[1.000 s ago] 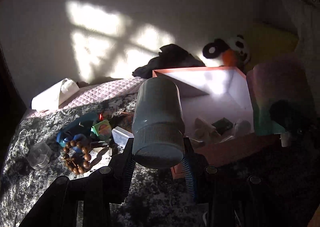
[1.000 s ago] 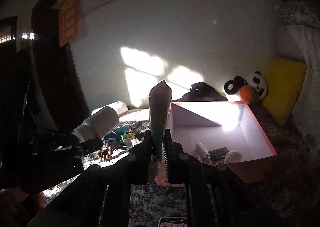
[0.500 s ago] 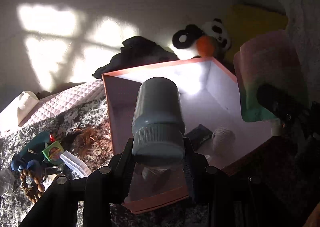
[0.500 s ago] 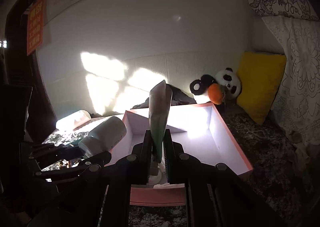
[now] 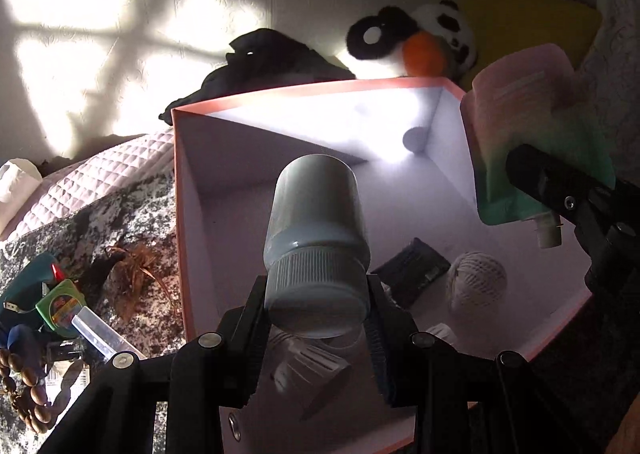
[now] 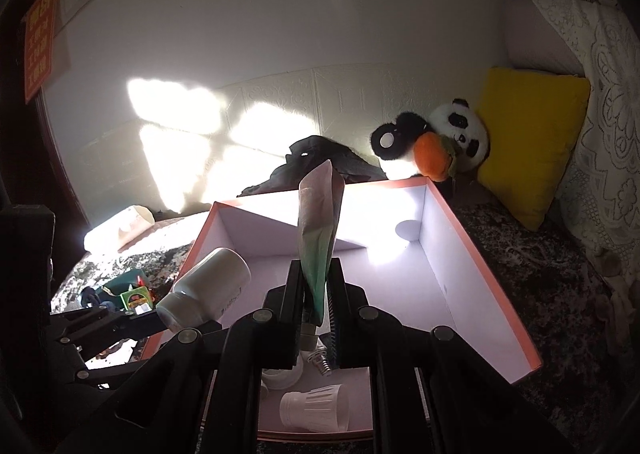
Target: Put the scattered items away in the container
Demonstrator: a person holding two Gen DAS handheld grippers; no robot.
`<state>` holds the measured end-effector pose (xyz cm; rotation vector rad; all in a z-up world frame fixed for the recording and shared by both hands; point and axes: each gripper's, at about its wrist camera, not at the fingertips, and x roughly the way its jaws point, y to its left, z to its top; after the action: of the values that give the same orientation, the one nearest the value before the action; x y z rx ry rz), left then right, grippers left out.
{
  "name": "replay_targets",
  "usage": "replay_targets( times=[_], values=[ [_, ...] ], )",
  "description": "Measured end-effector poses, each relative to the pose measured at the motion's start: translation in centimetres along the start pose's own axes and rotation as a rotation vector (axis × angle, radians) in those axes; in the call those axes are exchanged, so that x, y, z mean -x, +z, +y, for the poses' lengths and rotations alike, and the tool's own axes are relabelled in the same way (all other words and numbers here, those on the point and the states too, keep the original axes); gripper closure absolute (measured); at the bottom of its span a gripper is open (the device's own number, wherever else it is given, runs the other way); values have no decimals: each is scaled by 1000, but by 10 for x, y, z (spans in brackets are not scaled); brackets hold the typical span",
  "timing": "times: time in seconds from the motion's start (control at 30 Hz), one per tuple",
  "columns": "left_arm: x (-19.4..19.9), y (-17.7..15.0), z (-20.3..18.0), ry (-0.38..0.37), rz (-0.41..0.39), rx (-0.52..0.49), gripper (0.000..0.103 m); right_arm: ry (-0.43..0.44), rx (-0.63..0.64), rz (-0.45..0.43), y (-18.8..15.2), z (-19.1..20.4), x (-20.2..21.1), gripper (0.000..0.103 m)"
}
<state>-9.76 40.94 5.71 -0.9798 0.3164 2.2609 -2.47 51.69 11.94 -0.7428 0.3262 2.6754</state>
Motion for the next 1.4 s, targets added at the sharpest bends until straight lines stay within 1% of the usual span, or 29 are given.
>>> replay_targets(
  times=[0.03,0.07,0.1,0.13,0.17,0.23,0.33,0.53,0.73,0.87,1.1,1.27,1.4],
  values=[
    [2,1,1,3,-13,7,47,-21,6,9,0,0,-3,87],
    [9,4,4,18,-38,17,34,-48,8,14,-1,1,-5,81],
    [16,6,7,31,-64,26,21,-65,3,11,-2,0,-6,58],
    [23,8,11,34,-93,32,19,-71,-11,-6,-1,-2,-3,49],
    [31,10,15,36,-121,38,18,-75,-25,-33,0,-3,3,38],
    [44,13,25,32,-147,66,17,-84,-43,-83,3,-6,13,37],
    [62,16,36,38,-179,78,17,-99,-36,-135,7,-1,27,37],
    [94,10,57,80,-210,86,17,-58,-10,-173,12,22,48,37],
    [123,-9,88,130,-209,120,17,-17,52,-180,9,56,61,33],
    [144,-30,114,175,-208,148,17,3,109,-187,2,84,70,32],
    [173,-78,170,249,-183,229,17,36,182,-181,-20,132,83,30],
    [186,-117,207,290,-153,291,17,90,203,-114,-47,168,80,27],
    [188,-148,229,324,-118,320,17,134,286,-69,-70,205,74,27]
  ],
)
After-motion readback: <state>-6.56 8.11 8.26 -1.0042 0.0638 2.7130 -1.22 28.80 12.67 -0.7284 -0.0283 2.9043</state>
